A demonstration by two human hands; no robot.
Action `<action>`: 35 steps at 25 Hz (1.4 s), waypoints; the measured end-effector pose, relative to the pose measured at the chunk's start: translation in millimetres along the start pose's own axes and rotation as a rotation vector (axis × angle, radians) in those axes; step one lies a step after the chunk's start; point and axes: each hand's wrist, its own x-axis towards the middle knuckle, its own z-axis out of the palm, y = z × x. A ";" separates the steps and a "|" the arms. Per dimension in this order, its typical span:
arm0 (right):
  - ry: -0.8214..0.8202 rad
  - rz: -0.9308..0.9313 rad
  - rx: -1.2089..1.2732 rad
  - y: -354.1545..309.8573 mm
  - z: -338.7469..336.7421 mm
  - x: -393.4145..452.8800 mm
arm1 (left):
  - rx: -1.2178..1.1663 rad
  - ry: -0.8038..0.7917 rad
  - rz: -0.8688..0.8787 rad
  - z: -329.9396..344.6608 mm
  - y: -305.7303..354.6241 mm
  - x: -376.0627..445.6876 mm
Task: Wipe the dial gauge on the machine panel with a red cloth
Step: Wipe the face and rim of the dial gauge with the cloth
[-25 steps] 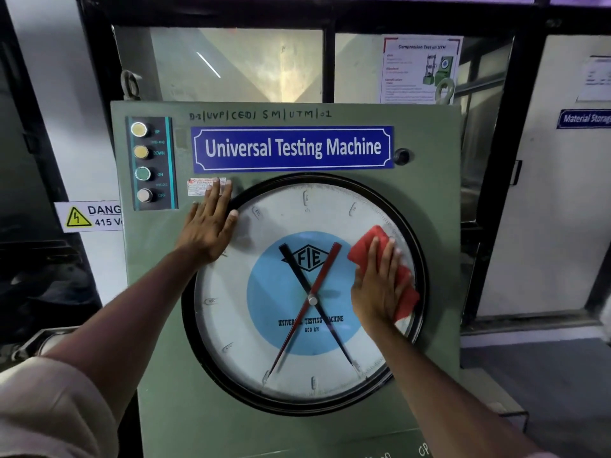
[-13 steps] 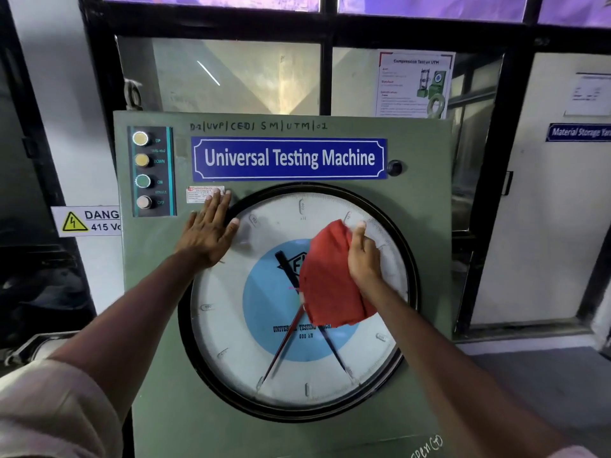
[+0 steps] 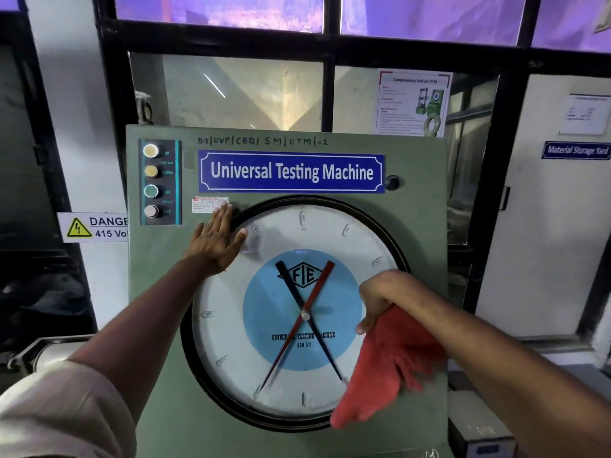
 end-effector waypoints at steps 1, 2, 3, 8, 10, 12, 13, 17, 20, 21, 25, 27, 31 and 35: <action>0.016 0.008 0.046 3.5 0.0 -0.6 | 0.002 -0.006 0.000 -0.6 0.4 -0.2; 0.003 -0.013 0.176 10.2 0.4 1.5 | 0.005 -0.008 -0.001 -0.9 0.6 -0.2; -0.061 -0.043 0.411 18.6 1.3 5.9 | 0.005 -0.010 -0.002 -1.5 0.8 0.2; -0.486 -0.339 0.942 41.9 4.0 1.5 | -0.011 -0.009 -0.011 -2.2 0.4 0.2; -0.460 -0.400 0.978 42.4 7.8 2.9 | -0.007 -0.011 -0.008 -2.7 1.7 0.4; -0.402 -0.433 1.147 42.7 10.1 5.5 | 0.000 -0.010 0.001 -3.0 4.2 1.0; -0.379 -0.447 1.210 42.6 10.7 6.8 | 0.007 -0.006 0.010 -3.4 6.2 1.5; -0.373 -0.395 1.405 36.9 11.7 15.3 | 0.016 0.006 0.043 -6.1 15.7 5.0; -0.238 -0.345 1.593 28.0 5.3 15.8 | 0.019 0.010 0.039 -5.9 20.3 6.0; -0.159 -0.363 1.680 22.8 3.2 14.9 | 0.020 0.011 0.037 -5.5 20.7 6.1; 0.072 -0.481 2.224 4.9 -0.5 18.0 | 0.010 0.009 0.035 -4.0 20.5 6.6; 0.117 -0.516 2.383 -3.6 -5.1 17.0 | 0.011 0.011 0.033 -3.3 21.3 7.9; 0.581 -0.395 2.170 -31.3 -27.6 14.9 | 0.019 0.017 0.046 -2.1 22.0 11.2; 1.165 0.071 1.082 -54.2 -38.0 35.0 | 0.029 0.022 0.083 -1.6 15.9 15.1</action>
